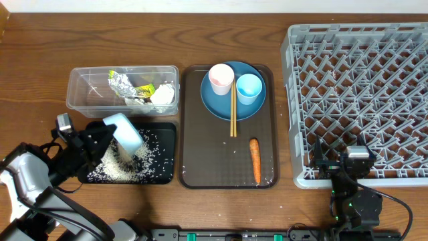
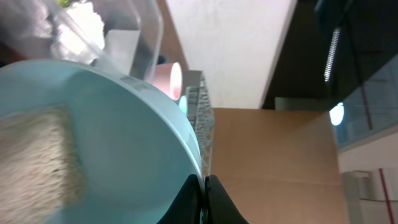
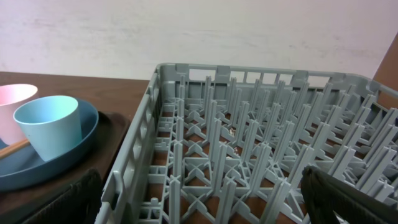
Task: Sort waste into correct bins and load items into the dishwasher rack
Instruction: 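Tilt the bowl with the left gripper to pour rice onto the black tray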
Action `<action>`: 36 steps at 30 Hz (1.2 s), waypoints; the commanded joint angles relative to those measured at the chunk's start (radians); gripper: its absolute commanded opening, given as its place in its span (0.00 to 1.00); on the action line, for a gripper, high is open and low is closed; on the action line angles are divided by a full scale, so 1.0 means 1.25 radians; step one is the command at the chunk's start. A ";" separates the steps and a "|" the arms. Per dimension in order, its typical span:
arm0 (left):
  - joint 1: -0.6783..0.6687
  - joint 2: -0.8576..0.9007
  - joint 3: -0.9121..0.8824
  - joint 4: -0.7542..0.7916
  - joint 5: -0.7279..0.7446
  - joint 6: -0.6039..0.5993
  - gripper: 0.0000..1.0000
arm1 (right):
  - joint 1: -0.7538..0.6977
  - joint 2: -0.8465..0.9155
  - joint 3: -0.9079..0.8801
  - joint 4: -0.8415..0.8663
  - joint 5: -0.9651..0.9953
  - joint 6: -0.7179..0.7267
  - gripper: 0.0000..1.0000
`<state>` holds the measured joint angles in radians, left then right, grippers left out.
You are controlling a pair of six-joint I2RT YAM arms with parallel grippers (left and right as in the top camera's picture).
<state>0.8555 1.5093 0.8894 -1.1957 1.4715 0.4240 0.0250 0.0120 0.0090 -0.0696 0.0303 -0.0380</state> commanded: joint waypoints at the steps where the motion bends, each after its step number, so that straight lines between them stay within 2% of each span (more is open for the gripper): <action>1: 0.005 0.002 -0.001 -0.001 0.082 0.012 0.06 | 0.009 -0.004 -0.003 -0.001 0.005 -0.003 0.99; 9: 0.004 0.002 0.001 -0.001 0.079 0.007 0.06 | 0.009 -0.004 -0.003 -0.001 0.005 -0.003 0.99; 13: 0.004 0.001 0.002 -0.040 0.082 0.007 0.06 | 0.009 -0.004 -0.003 -0.001 0.005 -0.004 0.99; 16: 0.006 0.001 0.002 0.010 0.081 0.007 0.06 | 0.009 -0.004 -0.003 -0.001 0.005 -0.003 0.99; 19: 0.006 0.000 0.001 -0.033 0.070 0.017 0.06 | 0.009 -0.004 -0.003 -0.001 0.005 -0.004 0.99; 21: 0.006 0.000 0.002 -0.017 0.070 0.046 0.06 | 0.009 -0.004 -0.003 -0.001 0.005 -0.003 0.99; 28: -0.003 -0.001 0.001 -0.067 0.070 0.051 0.06 | 0.009 -0.004 -0.003 -0.001 0.005 -0.003 0.99; 36: -0.003 0.000 0.001 -0.071 0.064 0.061 0.06 | 0.009 -0.004 -0.003 -0.001 0.005 -0.003 0.99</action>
<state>0.8547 1.5093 0.8894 -1.2732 1.5387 0.4568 0.0250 0.0120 0.0090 -0.0696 0.0303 -0.0380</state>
